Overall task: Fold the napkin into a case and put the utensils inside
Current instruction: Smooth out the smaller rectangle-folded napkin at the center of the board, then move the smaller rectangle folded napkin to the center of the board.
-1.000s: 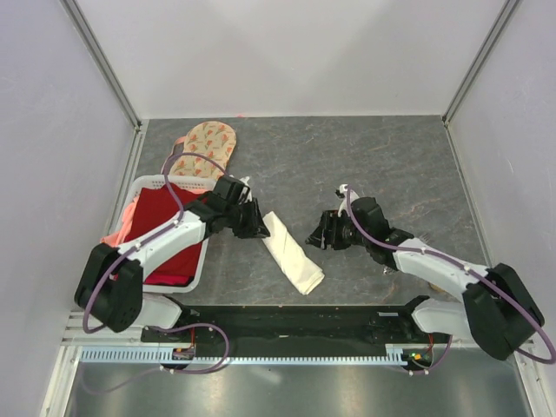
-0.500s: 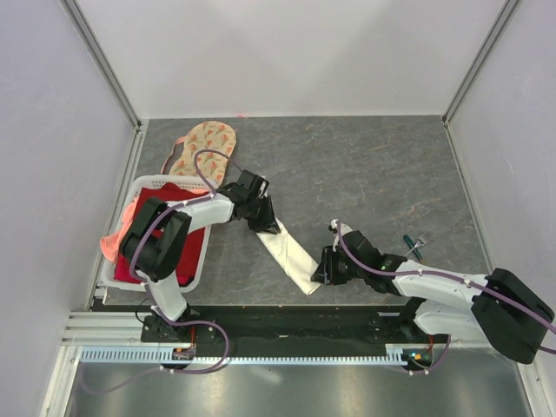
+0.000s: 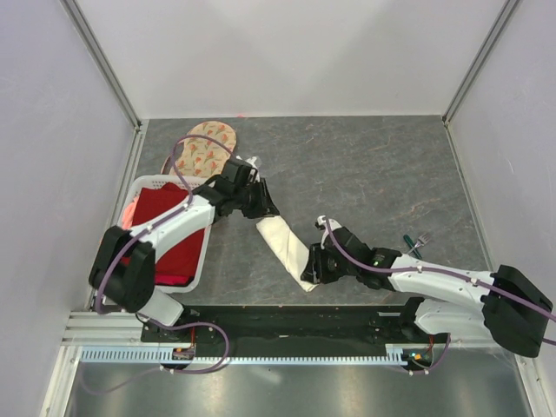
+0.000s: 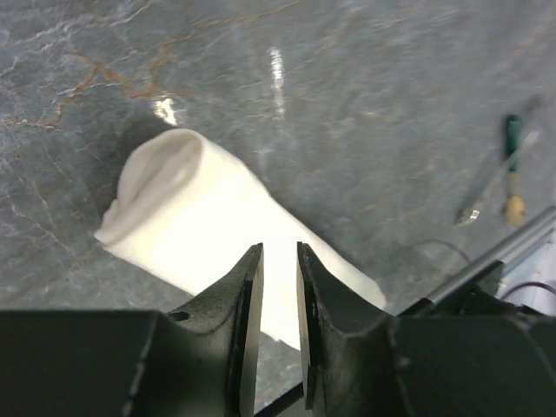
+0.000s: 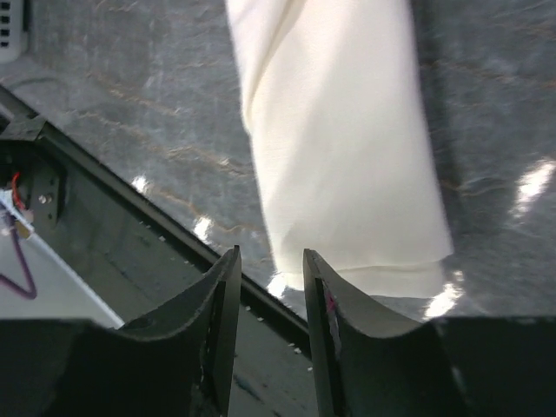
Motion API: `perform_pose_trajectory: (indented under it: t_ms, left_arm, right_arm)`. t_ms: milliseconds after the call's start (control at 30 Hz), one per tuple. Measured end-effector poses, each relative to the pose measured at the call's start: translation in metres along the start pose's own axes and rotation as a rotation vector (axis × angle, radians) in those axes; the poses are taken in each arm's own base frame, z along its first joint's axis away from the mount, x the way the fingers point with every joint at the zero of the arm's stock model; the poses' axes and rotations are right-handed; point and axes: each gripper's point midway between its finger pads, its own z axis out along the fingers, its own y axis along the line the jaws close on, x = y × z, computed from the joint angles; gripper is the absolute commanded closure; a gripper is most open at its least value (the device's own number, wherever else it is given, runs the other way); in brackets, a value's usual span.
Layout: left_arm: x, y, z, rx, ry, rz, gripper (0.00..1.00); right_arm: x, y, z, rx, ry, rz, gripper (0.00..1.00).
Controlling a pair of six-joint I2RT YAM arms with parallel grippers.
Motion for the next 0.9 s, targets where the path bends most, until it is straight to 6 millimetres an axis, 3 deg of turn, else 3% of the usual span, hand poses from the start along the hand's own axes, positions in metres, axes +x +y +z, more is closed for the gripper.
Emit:
perform_pose_trajectory:
  t_ms: [100,233,367,500,600,767,900]
  left_arm:
    - [0.001,-0.008,-0.022,0.037,-0.04,0.014,0.7]
    - [0.019,-0.001,-0.038,0.042,-0.043,0.016,0.7]
    - [0.035,0.007,-0.052,0.047,-0.05,0.012,0.7]
    - [0.055,0.013,-0.075,0.08,-0.089,-0.016,0.68]
    - [0.064,0.011,-0.094,0.123,-0.138,-0.025,0.69]
    - [0.07,0.004,-0.113,0.185,-0.183,-0.031,0.69]
    - [0.077,0.001,-0.126,0.225,-0.197,-0.034,0.68]
  right_arm:
    - [0.013,0.015,0.003,-0.046,0.027,-0.005,0.58]
    - [0.037,0.036,0.013,-0.082,0.088,-0.043,0.57]
    - [0.053,0.051,0.035,-0.038,0.142,-0.053,0.39]
    - [0.039,0.06,0.056,0.042,0.064,0.029,0.32]
    - [0.027,0.05,0.07,0.134,-0.019,0.104,0.3]
    - [-0.011,0.05,0.096,0.264,-0.176,0.158,0.26]
    - [-0.03,0.035,0.1,0.347,-0.248,0.153,0.25]
